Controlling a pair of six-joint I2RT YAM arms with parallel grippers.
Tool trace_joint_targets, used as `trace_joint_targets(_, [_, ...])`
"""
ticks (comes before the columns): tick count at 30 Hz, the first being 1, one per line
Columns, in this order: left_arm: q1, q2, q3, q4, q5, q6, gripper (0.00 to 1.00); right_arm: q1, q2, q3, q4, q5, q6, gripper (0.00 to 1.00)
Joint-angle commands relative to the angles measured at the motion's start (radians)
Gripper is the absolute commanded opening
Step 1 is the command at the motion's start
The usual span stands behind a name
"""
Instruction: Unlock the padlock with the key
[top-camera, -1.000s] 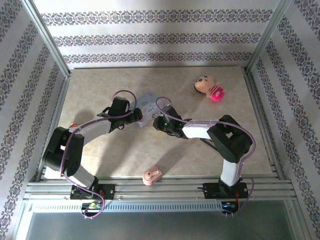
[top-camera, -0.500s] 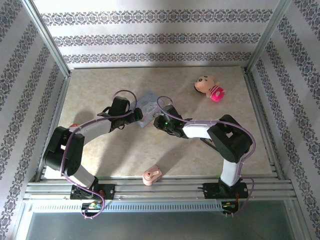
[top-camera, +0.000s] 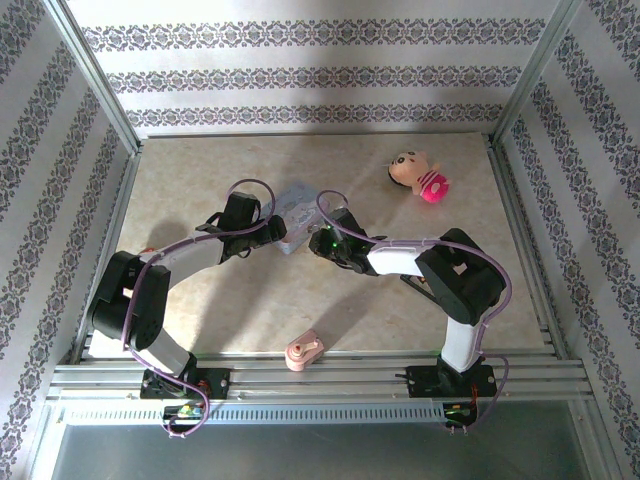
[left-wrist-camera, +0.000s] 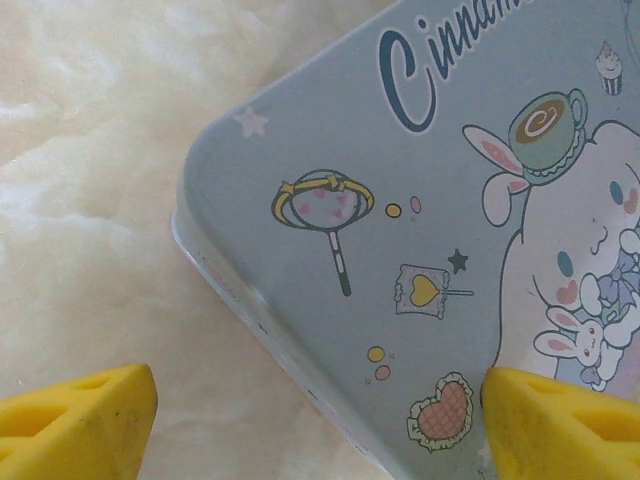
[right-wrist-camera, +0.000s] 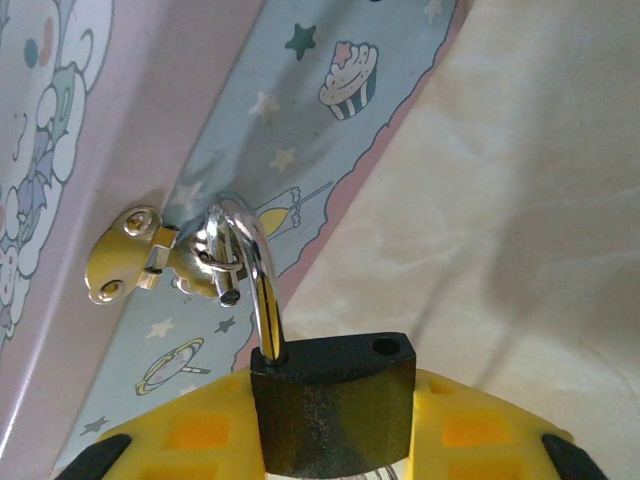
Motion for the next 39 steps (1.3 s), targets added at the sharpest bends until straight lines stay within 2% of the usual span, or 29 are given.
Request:
trace_joint_targets(1, [0.008,0.043,-0.027,-0.118,-0.046,0.034,0.83,-0.035,0.000,-0.018,0.027,0.061,-0.005,0.09])
trace_joint_targets(9, [0.008,0.048,-0.035,-0.108,-0.040,0.026,0.82,-0.053,0.041,-0.001,0.095,0.003,0.040,0.09])
trace_joint_targets(30, [0.011,0.039,-0.035,-0.107,-0.040,0.026,0.82,-0.069,0.007,-0.030,0.146,0.008,0.065,0.09])
trace_joint_targets(36, [0.031,0.039,-0.039,-0.086,-0.034,0.007,0.72,-0.068,-0.028,-0.051,0.120,0.023,0.039,0.09])
trace_joint_targets(39, [0.043,0.039,-0.027,-0.077,-0.031,0.006,0.71,-0.066,-0.064,-0.066,0.092,0.036,0.017,0.09])
